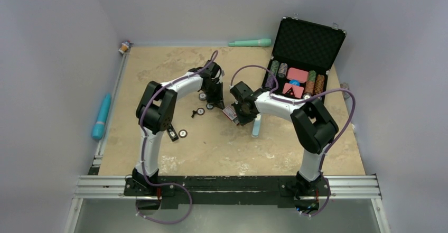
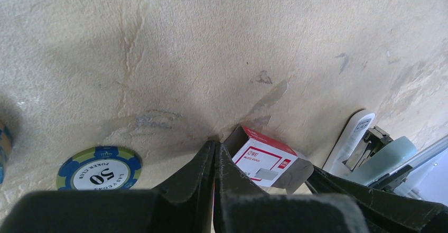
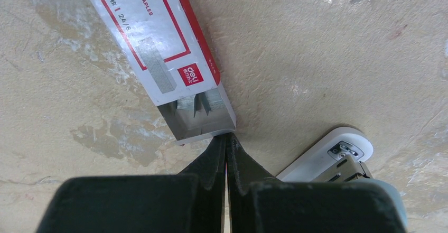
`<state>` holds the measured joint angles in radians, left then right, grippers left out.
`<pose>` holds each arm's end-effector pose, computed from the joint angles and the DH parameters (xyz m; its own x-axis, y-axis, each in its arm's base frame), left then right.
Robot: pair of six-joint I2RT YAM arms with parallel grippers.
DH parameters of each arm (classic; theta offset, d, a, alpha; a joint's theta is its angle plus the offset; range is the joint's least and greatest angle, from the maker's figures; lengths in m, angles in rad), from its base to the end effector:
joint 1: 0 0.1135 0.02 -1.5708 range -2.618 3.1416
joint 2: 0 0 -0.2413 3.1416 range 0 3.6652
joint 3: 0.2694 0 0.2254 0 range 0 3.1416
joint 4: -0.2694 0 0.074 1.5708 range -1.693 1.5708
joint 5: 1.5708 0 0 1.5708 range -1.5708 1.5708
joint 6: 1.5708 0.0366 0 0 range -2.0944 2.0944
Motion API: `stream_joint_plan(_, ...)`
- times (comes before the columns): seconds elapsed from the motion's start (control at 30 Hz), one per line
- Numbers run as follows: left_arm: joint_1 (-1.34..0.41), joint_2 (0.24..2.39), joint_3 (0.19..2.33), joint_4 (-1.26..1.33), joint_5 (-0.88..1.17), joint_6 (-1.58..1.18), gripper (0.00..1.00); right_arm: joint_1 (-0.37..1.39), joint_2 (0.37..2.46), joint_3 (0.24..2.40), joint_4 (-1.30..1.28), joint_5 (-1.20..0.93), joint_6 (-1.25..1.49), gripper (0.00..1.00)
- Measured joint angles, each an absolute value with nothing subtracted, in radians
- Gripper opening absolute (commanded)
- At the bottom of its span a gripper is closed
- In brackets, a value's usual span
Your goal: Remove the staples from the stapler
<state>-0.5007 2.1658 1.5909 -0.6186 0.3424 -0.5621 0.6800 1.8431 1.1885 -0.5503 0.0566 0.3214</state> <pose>0.3539 -0.2077 0.1447 -0.9889 -0.0311 -0.1454 0.0398 0.8868 -0.4605 0.2605 0.2080 0.1580 -0.8823 -0.3078 -0.3562 -0.3513 0.9341 0.0629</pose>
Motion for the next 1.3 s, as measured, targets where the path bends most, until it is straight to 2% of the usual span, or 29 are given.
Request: stream_joint_plan(1.3, -0.558, 2.062, 1.421, -0.567, 0.328, -0.619, 0.06, 0.679, 1.807, 1.137, -0.503, 0.03, 0.312, 0.0)
